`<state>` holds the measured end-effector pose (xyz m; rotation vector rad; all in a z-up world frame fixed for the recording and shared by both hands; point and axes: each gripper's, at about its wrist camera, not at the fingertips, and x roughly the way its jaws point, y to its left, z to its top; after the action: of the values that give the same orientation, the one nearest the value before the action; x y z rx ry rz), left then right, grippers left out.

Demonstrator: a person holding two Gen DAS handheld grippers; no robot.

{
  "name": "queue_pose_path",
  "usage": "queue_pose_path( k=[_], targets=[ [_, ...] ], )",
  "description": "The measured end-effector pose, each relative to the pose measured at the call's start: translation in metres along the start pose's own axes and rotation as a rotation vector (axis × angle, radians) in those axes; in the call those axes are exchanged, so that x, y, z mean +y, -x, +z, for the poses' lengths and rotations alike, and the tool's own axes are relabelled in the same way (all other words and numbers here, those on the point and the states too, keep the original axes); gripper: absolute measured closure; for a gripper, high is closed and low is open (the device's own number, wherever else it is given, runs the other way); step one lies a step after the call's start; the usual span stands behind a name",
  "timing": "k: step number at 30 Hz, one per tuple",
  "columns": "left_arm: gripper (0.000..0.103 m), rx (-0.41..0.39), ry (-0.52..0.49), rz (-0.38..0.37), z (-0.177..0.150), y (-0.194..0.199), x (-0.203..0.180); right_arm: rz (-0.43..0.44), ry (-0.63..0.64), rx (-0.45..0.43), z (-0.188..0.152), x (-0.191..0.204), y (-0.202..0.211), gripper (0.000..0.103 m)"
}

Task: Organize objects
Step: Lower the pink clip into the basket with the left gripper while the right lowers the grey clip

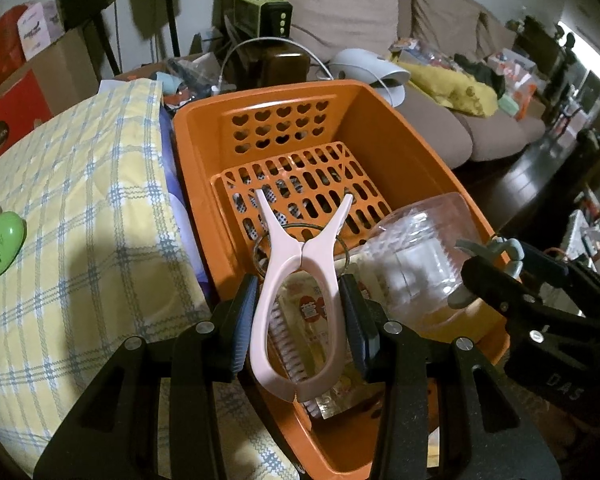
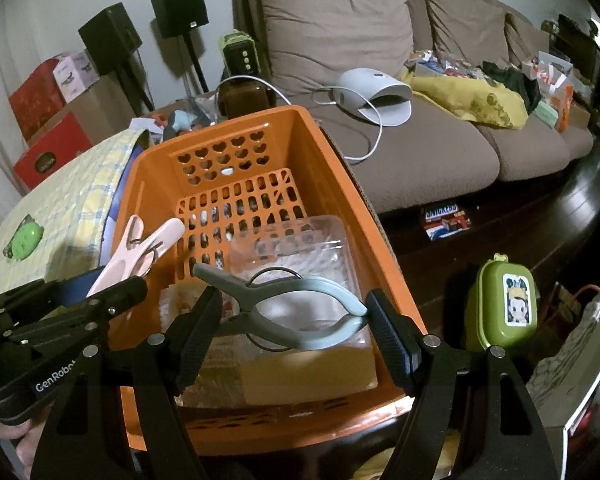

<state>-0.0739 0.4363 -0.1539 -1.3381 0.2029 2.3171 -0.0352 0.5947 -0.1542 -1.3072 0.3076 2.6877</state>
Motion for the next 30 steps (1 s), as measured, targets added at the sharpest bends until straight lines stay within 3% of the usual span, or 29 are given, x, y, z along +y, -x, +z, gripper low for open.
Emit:
queue_pose_path(
  k=[30],
  targets=[
    [0.068,0.029,-0.01,-0.009,-0.003,-0.009,-0.001,0.009,0.027,0.058,-0.005,0.002,-0.011,0.028]
  ],
)
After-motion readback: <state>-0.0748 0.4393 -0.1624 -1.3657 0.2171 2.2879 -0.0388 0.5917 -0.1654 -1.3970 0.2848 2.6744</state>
